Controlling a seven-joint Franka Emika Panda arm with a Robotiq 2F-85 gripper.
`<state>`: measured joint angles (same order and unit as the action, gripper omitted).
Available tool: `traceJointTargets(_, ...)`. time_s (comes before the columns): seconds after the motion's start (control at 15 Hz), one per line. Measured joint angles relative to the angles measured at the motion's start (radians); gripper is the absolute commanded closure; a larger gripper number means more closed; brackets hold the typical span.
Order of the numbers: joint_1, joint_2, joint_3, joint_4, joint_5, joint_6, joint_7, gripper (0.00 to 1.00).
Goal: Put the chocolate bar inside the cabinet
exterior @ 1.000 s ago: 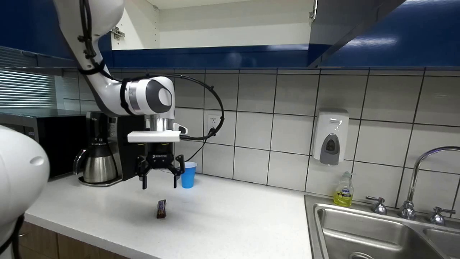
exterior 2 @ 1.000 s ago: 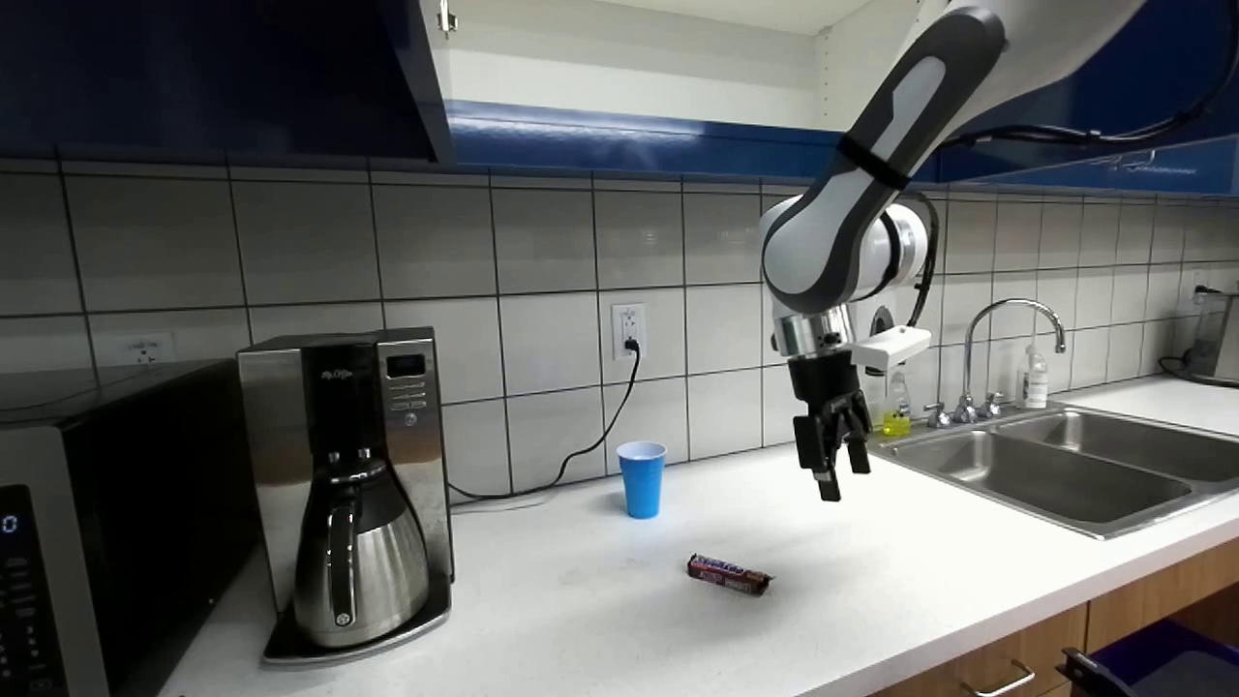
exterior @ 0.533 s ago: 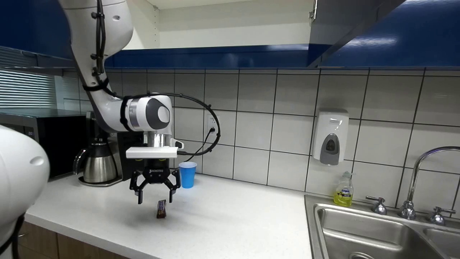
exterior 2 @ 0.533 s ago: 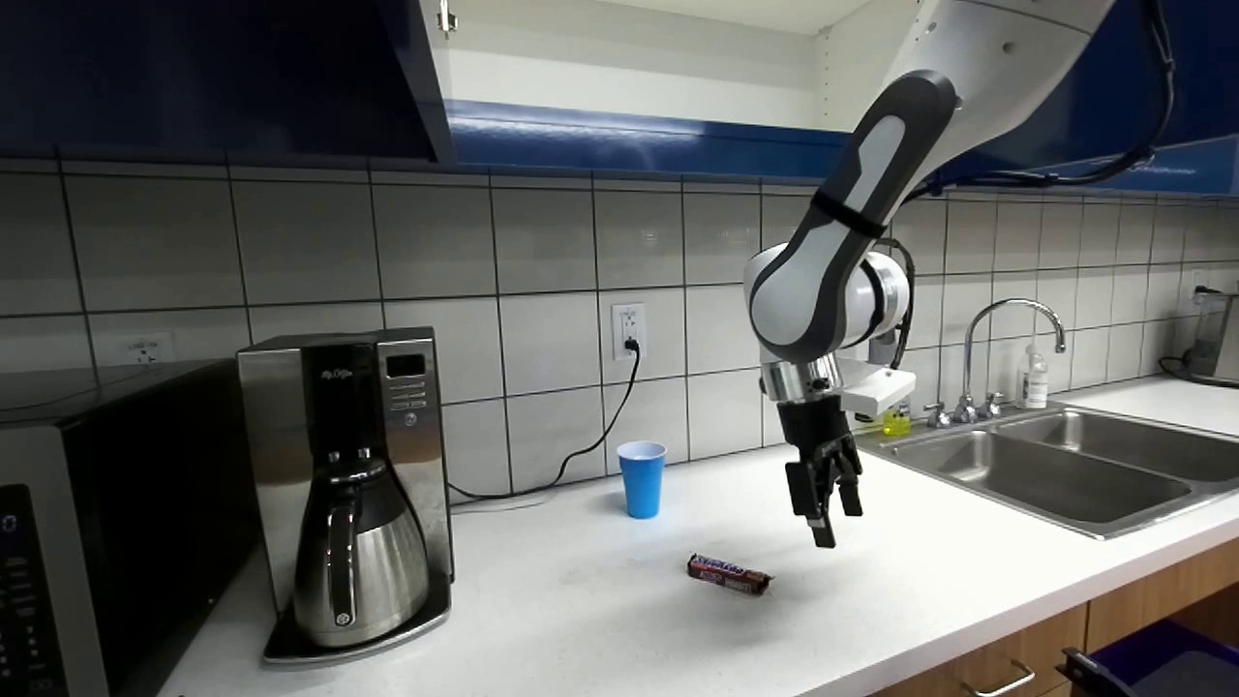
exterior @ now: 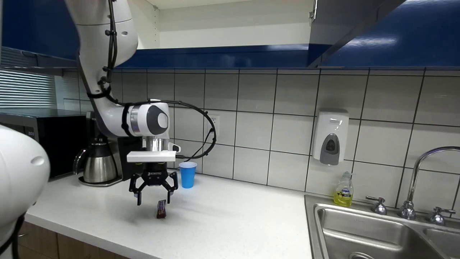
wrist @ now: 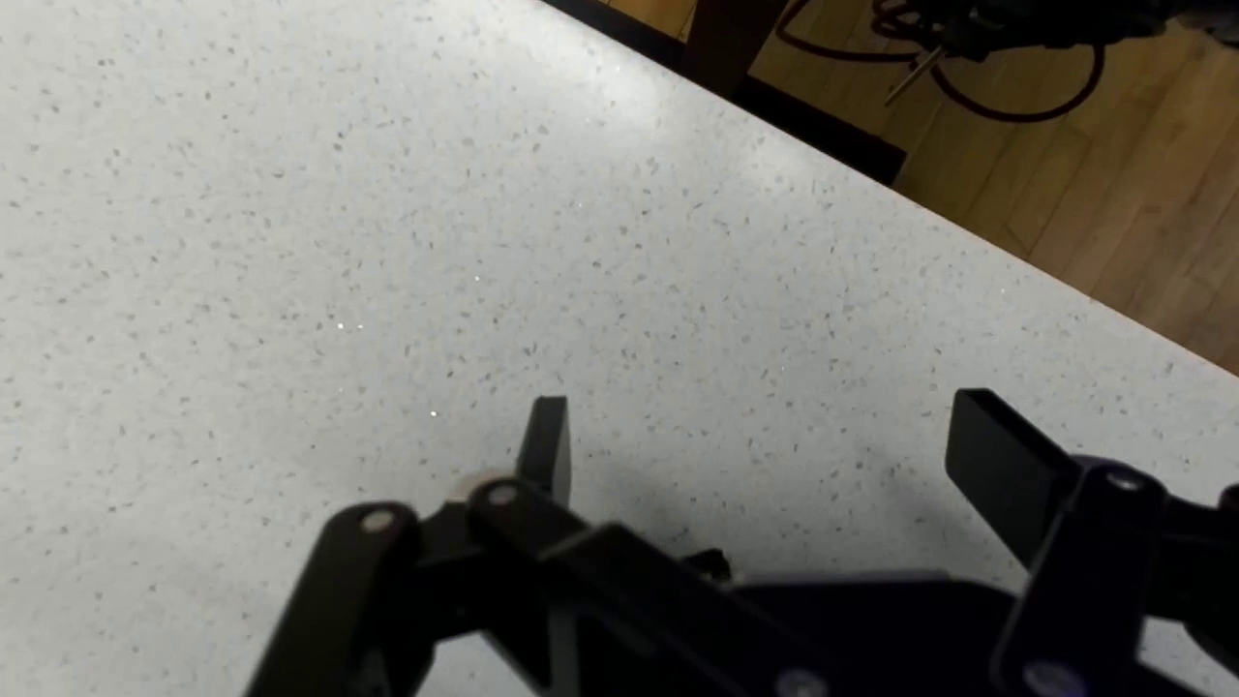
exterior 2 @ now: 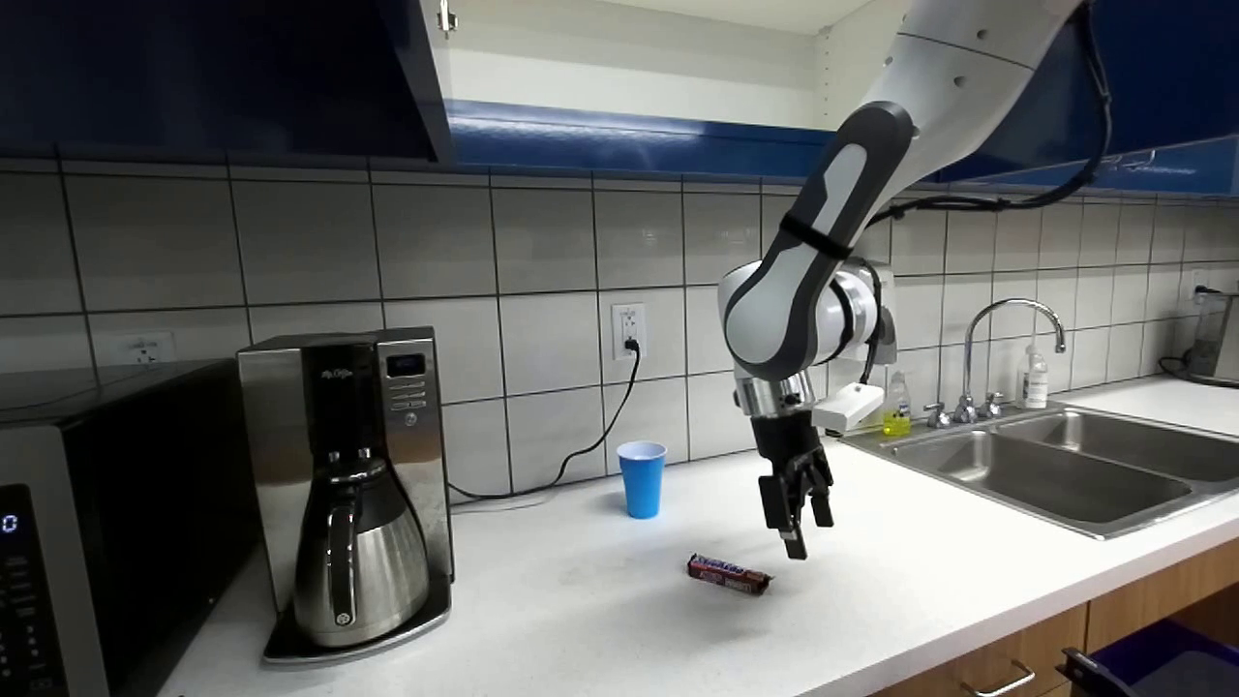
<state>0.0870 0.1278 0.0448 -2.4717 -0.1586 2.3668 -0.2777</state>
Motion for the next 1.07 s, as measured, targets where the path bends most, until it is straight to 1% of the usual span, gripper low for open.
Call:
traceJointTargets(0.4, 0.014, 0.037, 0.007, 0.071, -0.009, -0.009, 0.033, 0.0)
traceJointTargets(1.07, 0.014, 0.037, 0.007, 0.074, -0.009, -0.013, 0.034, 0.0)
